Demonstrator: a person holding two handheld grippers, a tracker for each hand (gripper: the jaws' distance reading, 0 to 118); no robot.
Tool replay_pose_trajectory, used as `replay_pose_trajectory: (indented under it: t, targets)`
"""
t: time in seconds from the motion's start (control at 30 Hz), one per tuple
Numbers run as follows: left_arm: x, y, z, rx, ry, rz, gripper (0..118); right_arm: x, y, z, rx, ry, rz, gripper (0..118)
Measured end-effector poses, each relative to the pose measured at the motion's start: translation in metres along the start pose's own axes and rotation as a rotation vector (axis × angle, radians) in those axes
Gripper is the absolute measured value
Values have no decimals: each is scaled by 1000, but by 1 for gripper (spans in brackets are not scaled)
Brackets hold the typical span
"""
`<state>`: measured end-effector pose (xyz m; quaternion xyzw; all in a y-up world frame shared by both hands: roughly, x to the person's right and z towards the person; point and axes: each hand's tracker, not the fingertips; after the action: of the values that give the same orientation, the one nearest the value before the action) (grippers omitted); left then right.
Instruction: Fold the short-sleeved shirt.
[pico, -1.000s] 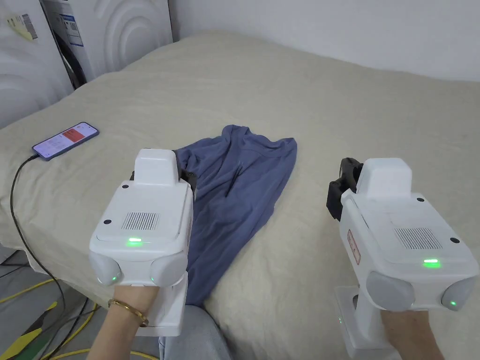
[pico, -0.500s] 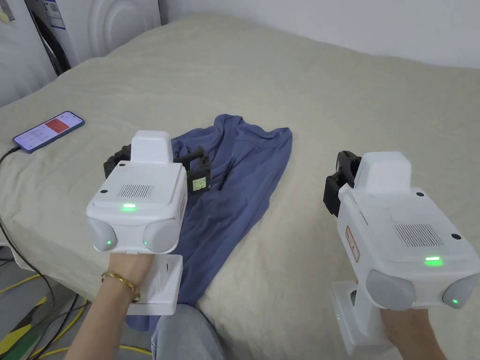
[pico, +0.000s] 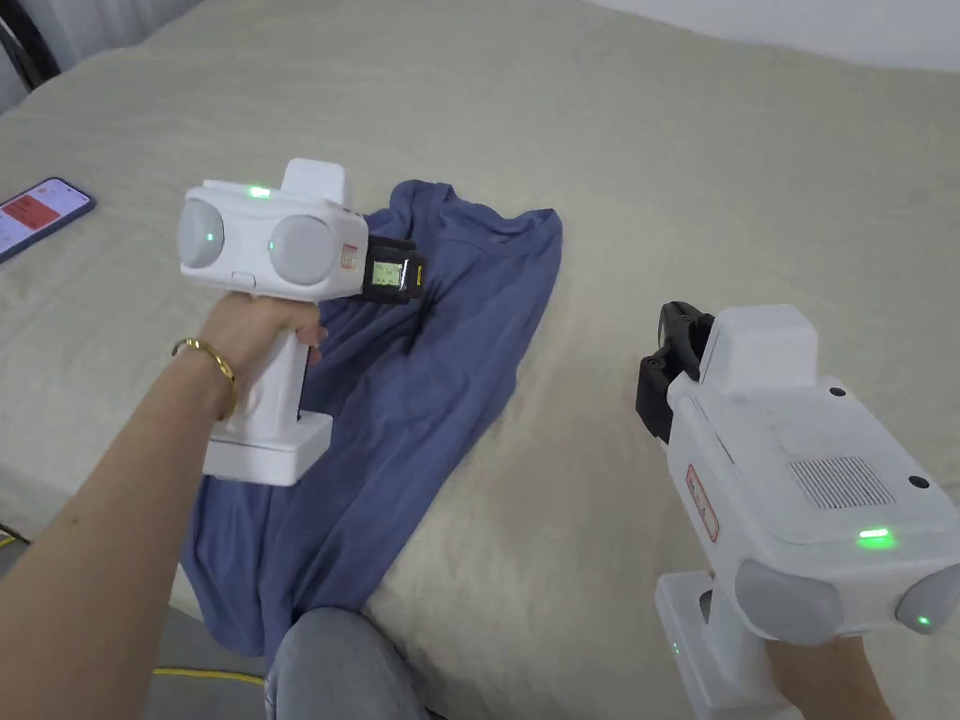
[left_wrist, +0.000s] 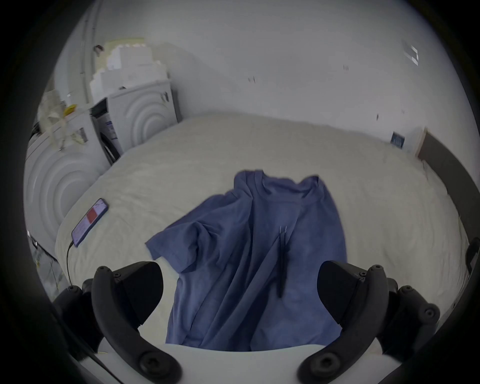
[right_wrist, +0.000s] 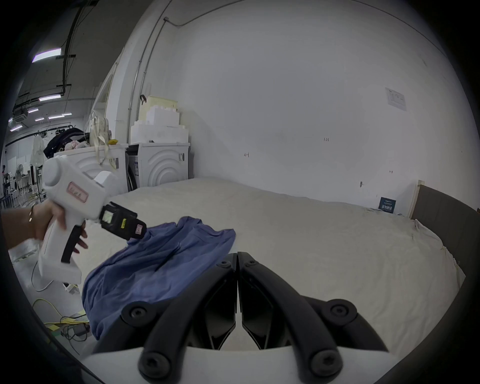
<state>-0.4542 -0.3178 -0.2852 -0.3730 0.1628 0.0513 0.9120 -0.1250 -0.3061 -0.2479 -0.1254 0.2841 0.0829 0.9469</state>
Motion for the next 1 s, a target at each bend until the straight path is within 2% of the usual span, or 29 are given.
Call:
replay_pose_trajectory:
  t: [0.27, 0.57, 0.67, 0.77, 0.83, 0.87, 1.0]
  targets:
    - [15, 13, -79, -319, -39, -163, 118, 8, -10, -16, -42, -21, -16, 0]
    - [8, 9, -122, -455, -74, -113, 114, 11, -6, -23, -39, -41, -22, 0]
    - [2, 16, -119, -494, -116, -104, 89, 13, -6, -27, -40, -42, -36, 0]
    - [1, 22, -110, -491, -133, -137, 52, 12, -8, -29, -47, -42, -48, 0]
    - [1, 21, -105, -486, -131, -151, 21, 11, -8, -28, -53, -39, -58, 0]
    - [1, 20, -104, -481, -130, -143, 11, 10, -9, -27, -55, -38, -63, 0]
    - [5, 11, -101, -429, -85, -50, 4, 10, -7, -18, -51, -40, -71, 0]
